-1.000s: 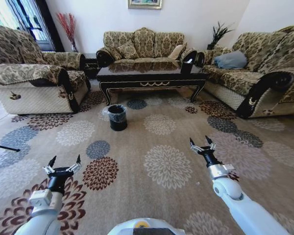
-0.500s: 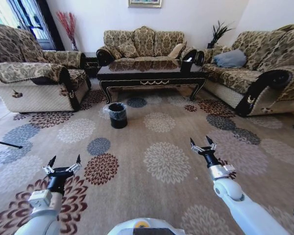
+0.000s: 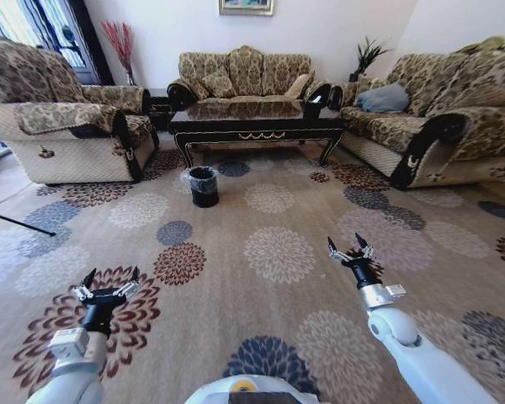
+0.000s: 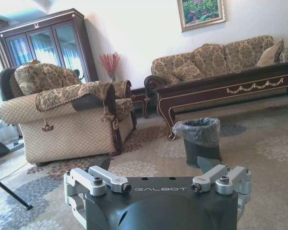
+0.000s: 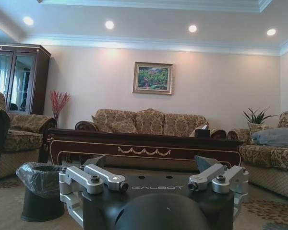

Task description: Move to the front of the table and pick up the trash from the floor, then place it into the trash bin.

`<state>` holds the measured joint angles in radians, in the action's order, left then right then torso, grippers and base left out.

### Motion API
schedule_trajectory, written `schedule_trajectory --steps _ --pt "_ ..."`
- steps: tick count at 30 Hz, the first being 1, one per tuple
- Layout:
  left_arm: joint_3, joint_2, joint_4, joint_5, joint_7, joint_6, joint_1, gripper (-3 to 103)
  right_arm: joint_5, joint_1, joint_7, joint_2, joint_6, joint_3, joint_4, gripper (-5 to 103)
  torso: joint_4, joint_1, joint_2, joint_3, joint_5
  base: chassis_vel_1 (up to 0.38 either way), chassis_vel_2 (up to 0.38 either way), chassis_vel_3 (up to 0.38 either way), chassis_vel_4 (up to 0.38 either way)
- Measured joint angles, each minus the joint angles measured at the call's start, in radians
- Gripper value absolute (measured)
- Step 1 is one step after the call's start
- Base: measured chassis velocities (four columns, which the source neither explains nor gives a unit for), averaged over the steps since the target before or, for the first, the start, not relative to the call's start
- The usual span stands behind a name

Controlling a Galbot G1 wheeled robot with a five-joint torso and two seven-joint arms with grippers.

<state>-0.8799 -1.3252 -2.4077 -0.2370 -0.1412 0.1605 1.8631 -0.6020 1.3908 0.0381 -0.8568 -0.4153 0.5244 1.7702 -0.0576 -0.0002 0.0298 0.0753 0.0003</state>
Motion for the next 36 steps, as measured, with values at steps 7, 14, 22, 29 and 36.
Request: schedule_trajectory --steps 7,14,22,29,36 --pt "0.0 0.001 -0.006 0.001 0.0 0.0 0.003 100 0.002 0.007 0.0 0.0 0.0 0.006 0.005 100 0.0005 0.0 -0.001 0.001 -0.0005 -0.019 0.04 0.051 -0.047" --pt "0.007 0.0 -0.011 -0.001 0.0 0.004 0.005 100 0.003 0.015 0.0 0.001 0.0 0.014 0.014 100 0.0 0.0 -0.001 0.001 -0.0003 0.0 0.0 0.0 0.0" --pt "0.013 -0.001 -0.014 -0.004 0.002 0.013 0.004 100 0.007 0.016 0.0 0.001 0.0 0.016 0.016 100 0.0001 0.0 -0.001 0.001 -0.0003 0.0 0.0 0.0 0.0" --pt "0.019 -0.007 -0.011 -0.004 0.002 0.015 0.001 100 0.007 0.018 -0.013 0.0 -0.011 0.017 0.016 100 0.0002 0.0 -0.001 0.001 -0.0003 0.0 0.0 0.0 0.0" --pt "0.025 -0.01 -0.006 0.0 -0.005 0.015 -0.001 100 0.014 0.019 -0.019 -0.003 -0.016 0.017 0.012 100 0.0002 0.0 -0.001 0.001 -0.0004 0.0 0.0 0.0 0.0"
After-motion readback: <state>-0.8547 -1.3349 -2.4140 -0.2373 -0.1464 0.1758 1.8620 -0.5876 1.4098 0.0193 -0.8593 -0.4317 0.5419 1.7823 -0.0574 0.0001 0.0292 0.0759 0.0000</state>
